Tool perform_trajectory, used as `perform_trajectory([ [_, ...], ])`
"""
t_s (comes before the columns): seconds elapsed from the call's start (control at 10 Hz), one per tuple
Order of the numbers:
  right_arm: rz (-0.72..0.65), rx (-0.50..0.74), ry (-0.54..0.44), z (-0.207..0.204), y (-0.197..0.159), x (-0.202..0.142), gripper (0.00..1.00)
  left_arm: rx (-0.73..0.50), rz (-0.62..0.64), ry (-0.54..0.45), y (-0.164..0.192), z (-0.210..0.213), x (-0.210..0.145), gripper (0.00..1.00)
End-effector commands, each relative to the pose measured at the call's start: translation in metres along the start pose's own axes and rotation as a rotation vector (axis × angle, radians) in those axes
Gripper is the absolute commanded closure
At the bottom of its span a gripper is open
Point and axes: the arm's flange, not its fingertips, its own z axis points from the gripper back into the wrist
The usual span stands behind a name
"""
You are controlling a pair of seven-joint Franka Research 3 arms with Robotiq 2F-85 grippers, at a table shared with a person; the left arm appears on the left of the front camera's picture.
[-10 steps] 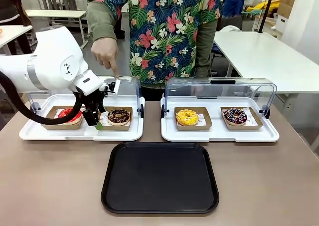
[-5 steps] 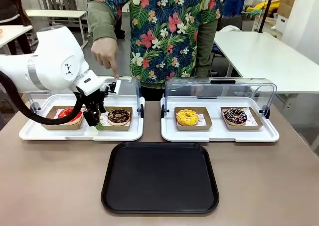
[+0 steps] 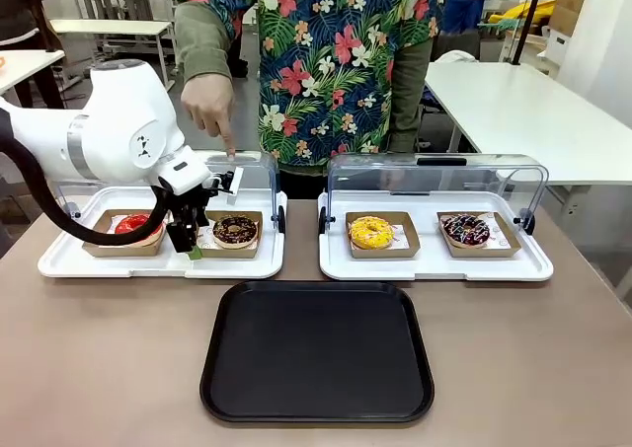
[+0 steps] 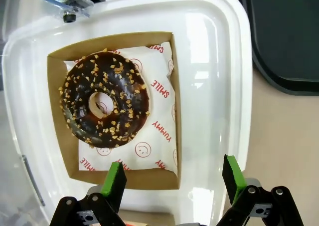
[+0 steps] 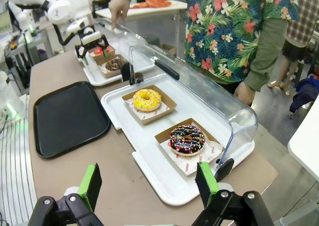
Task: Move the second donut from the left to the tray.
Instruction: Pick up the Paper togo box containing the Donut indicated by the person and place it on the Handle tray.
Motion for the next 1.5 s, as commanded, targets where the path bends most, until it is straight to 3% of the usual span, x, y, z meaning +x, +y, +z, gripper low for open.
perform_trajectory([
  [0.0, 0.017, 0.0, -0.022, 0.0, -0.001, 0.002, 0.0, -0.009, 0.011, 0.03, 0.009, -0.004, 0.0, 0.0],
  [0.9, 0.017, 0.0, -0.022, 0.0, -0.001, 0.002, 0.0, -0.057, 0.0, 0.075, 0.02, -0.032, 0.001, 0.0],
  [1.0, 0.017, 0.0, -0.022, 0.0, -0.001, 0.002, 0.0, -0.062, 0.012, 0.09, 0.02, -0.032, 0.001, 0.6],
  [1.1, 0.017, 0.0, -0.022, 0.0, -0.001, 0.002, 0.0, -0.065, 0.018, 0.103, 0.021, -0.031, 0.001, 0.6],
  [1.2, 0.017, 0.0, -0.022, 0.0, -0.001, 0.002, 0.0, -0.07, 0.021, 0.106, 0.021, -0.031, 0.001, 1.0],
  [1.3, 0.017, 0.0, -0.022, 0.0, -0.001, 0.002, 0.0, -0.076, 0.021, 0.099, 0.02, -0.031, 0.002, 0.65],
  [1.4, 0.017, 0.0, -0.022, 0.0, -0.001, 0.002, 0.0, -0.084, 0.028, 0.102, 0.02, -0.03, 0.002, 1.0],
])
